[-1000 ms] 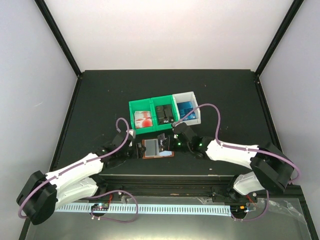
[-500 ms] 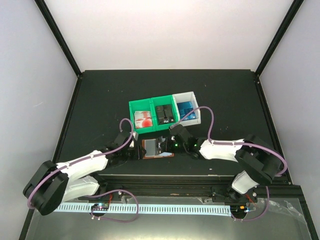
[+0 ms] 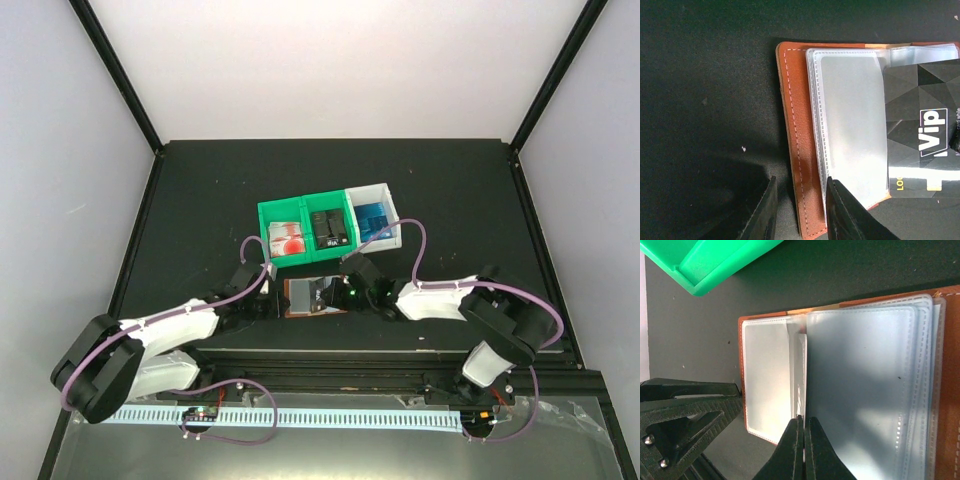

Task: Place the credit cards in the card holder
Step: Insert the credit card into the card holder.

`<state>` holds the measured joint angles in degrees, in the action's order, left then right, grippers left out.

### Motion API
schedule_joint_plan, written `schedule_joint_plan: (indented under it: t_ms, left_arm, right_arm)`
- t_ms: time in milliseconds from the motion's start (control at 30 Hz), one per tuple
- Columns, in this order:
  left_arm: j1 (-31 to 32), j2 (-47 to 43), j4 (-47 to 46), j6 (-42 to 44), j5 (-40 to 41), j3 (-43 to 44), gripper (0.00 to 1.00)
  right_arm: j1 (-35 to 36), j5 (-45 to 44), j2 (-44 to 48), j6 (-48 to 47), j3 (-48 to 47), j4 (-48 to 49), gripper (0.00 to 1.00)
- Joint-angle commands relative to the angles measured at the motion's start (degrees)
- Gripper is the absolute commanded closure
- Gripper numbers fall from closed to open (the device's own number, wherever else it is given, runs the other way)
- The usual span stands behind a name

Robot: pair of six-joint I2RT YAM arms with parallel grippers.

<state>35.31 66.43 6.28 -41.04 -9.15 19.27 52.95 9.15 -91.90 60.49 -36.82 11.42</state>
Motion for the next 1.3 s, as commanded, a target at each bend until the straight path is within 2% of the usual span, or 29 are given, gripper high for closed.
schedule_joint_plan:
  t_ms: [0,567,1000,1267]
  left_arm:
    - [-0.27,-0.57,2.86,-0.08,1.16,-0.41,0.71]
    - [-0.24,0.96,2.08,1.04,-0.87,-0.19,0.73]
    - [-0.24,0.36,2.08,1.04,-1.31,-0.19,0.72]
    - [-0.24,0.30,2.16,1.09,-0.19,-0.19,0.71]
  right_arm:
    - [-0.30,-1.22,-1.87,0.49,-0.58,-0.86,0.99]
    - [-0.21,3.08,-8.61,0.47,-3.27,5.29,0.99]
    - [-0.13,7.60,-12.80,1.06,-2.20,13.65,0.98]
    - [-0.13,11.55,-14.58,-1.79,-4.98,10.13,0.98]
